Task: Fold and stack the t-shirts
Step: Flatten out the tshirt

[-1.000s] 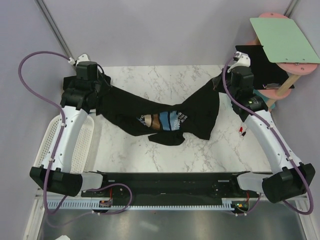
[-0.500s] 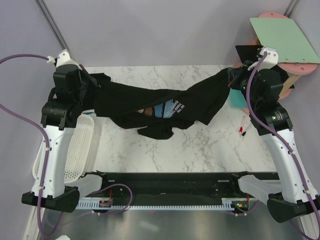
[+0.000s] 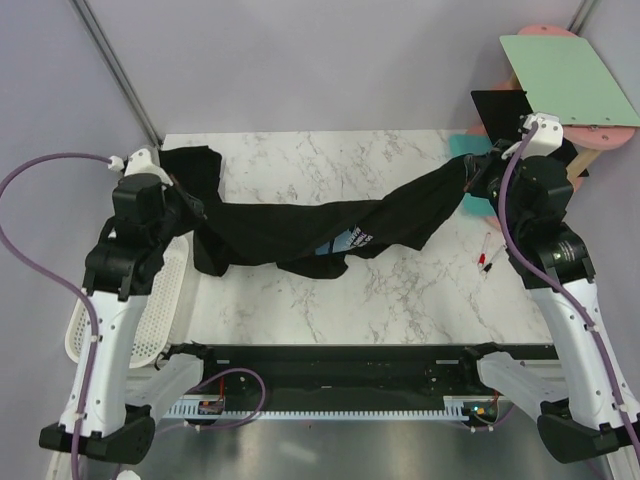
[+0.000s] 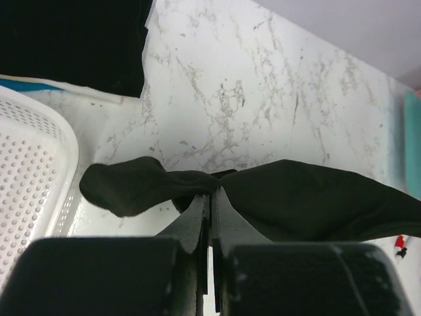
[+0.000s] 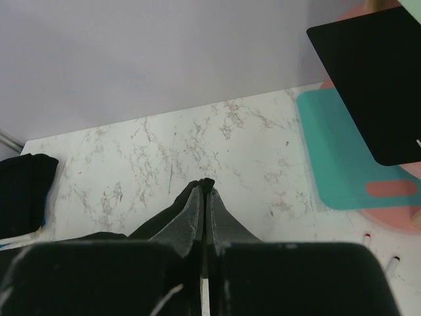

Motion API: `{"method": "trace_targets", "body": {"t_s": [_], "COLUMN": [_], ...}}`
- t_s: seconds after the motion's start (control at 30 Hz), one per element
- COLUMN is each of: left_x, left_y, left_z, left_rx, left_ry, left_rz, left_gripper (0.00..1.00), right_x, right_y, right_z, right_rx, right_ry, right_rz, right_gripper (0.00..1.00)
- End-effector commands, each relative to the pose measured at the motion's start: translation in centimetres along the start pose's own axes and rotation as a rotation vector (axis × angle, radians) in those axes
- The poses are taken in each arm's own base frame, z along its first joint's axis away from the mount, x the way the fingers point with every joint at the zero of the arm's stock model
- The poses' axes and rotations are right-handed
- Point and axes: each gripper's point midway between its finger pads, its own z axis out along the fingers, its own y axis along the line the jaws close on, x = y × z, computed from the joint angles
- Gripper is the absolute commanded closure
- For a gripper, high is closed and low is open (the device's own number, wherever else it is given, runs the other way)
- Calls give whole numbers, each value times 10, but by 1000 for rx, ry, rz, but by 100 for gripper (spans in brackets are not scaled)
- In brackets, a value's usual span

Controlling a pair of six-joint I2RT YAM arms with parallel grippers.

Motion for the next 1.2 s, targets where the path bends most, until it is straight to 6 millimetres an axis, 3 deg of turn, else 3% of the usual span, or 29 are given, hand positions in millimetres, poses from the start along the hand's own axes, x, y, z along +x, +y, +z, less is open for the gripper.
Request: {"method": "trace_targets", "body": {"t_s": [0.0, 0.17, 0.27, 0.3, 0.37, 0.4, 0.43, 0.5, 0.53, 0.57, 0.6, 0.63, 0.67, 0.8, 0.83, 0.87, 0.9, 0.97, 1.0, 1.07, 1.1, 1.17], "left_x": [-7, 8, 16, 25, 22, 34, 26, 29, 35, 37, 38, 42, 44, 53, 64, 62, 79, 86, 108, 120, 143, 157], "left_y": [-5, -6, -8, -7, -10, -6, -7, -5, -5, -5, -3, -2, -1, -3, 3, 3, 10, 12, 19, 23, 27, 32], "left_z": [-1, 34, 67, 87, 105, 128, 137, 159, 183, 193, 203, 220, 225, 225, 222, 214, 209, 195, 189, 176, 170, 163], "left_rx": [25, 4, -15, -38, -57, -94, -111, -145, -161, -164, -174, -192, -196, -178, -189, -181, -191, -181, -189, -187, -185, -192], "left_ry": [-22, 41, 86, 130, 137, 189, 176, 204, 242, 261, 276, 297, 309, 335, 359, 350, 386, 391, 435, 453, 503, 521], "left_rz": [-4, 0, 7, 14, 12, 23, 23, 25, 26, 23, 15, 7, 10, 12, 15, 13, 8, -13, -38, -74, -104, -136], "left_gripper": [98, 98, 98, 98, 98, 98, 98, 95, 85, 43, 22, 10, 2, 0, 0, 3, 5, 12, 14, 25, 28, 30], "right_x": [-2, 23, 42, 47, 63, 69, 78, 88, 99, 103, 109, 115, 119, 129, 132, 133, 134, 136, 135, 139, 138, 142], "right_y": [-10, -14, -18, -17, -18, -18, -20, -19, -20, -19, -17, -18, -18, -14, -15, -16, -15, -14, -13, -13, -12, -13], "right_z": [-2, 18, 37, 43, 61, 68, 81, 95, 109, 115, 120, 129, 132, 138, 138, 138, 136, 135, 134, 132, 132, 131], "right_rx": [39, 61, 78, 77, 85, 84, 90, 81, 84, 80, 67, 65, 63, 43, 45, 45, 43, 33, 27, 20, 19, 14], "right_ry": [-22, 40, 73, 82, 114, 127, 145, 166, 189, 198, 215, 227, 234, 260, 265, 266, 268, 275, 274, 285, 284, 292], "right_rz": [-20, -32, -40, -43, -48, -50, -49, -42, -43, -37, -29, -23, -21, -9, -10, -8, -8, -4, -3, 2, 4, 7], "right_gripper": [100, 100, 100, 100, 100, 100, 100, 100, 100, 100, 100, 100, 100, 100, 100, 100, 100, 100, 100, 100, 100, 100]}}
